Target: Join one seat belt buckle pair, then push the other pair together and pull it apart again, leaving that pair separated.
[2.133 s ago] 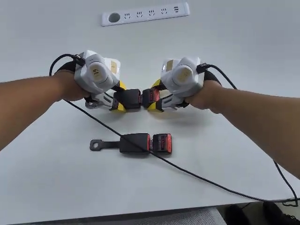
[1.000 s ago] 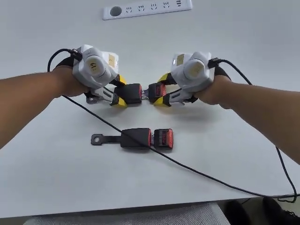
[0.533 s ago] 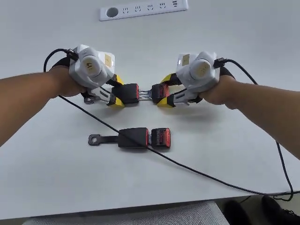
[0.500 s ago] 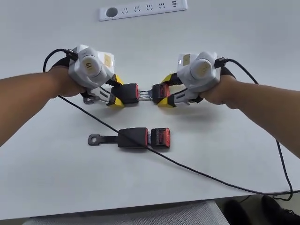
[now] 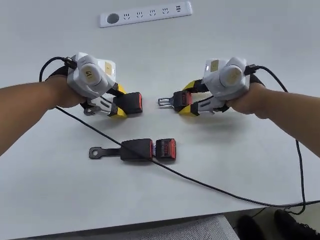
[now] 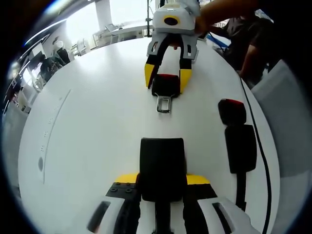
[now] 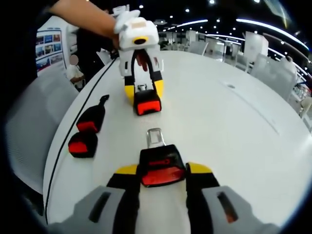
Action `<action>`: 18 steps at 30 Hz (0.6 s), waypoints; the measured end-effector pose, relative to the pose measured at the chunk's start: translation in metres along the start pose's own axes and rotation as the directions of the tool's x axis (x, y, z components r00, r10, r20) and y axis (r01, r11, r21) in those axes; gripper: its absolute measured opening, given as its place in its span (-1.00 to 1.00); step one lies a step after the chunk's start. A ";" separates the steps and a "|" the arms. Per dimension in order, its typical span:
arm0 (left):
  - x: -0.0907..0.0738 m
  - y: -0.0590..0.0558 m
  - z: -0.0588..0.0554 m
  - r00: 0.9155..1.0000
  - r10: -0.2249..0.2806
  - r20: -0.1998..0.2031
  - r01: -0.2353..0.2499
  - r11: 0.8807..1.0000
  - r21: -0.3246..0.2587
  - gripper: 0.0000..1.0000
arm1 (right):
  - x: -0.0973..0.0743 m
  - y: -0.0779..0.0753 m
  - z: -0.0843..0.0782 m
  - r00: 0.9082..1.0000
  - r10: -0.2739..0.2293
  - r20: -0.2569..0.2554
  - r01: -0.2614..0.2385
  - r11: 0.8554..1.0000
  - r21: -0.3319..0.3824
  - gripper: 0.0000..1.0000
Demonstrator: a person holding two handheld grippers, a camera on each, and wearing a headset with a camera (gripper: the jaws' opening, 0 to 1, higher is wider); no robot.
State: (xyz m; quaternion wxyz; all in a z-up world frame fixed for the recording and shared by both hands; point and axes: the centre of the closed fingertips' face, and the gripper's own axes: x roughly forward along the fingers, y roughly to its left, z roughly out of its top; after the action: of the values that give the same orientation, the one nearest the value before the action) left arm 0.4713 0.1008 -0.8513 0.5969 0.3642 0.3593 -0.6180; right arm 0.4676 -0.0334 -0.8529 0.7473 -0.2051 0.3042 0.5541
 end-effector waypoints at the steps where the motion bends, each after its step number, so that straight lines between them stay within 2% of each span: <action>1: 0.000 0.000 0.000 1.000 0.000 0.001 0.000 1.000 0.000 -0.33 | 0.000 -0.001 -0.002 1.000 0.002 -0.003 -0.002 1.000 0.001 -0.28; 10: 0.000 0.000 0.001 1.000 -0.004 0.001 0.004 1.000 -0.002 -0.32 | -0.007 -0.017 -0.017 1.000 -0.007 -0.020 0.007 1.000 0.014 -0.27; 18: 0.000 0.000 0.002 1.000 -0.004 -0.002 0.004 1.000 -0.003 -0.32 | -0.021 -0.019 -0.025 1.000 -0.010 -0.030 0.010 1.000 0.011 -0.26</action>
State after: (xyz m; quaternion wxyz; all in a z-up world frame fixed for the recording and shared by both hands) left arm 0.4712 0.0994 -0.8507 0.5957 0.3631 0.3617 -0.6185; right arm 0.4759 -0.0699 -0.8569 0.7466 -0.2107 0.3173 0.5454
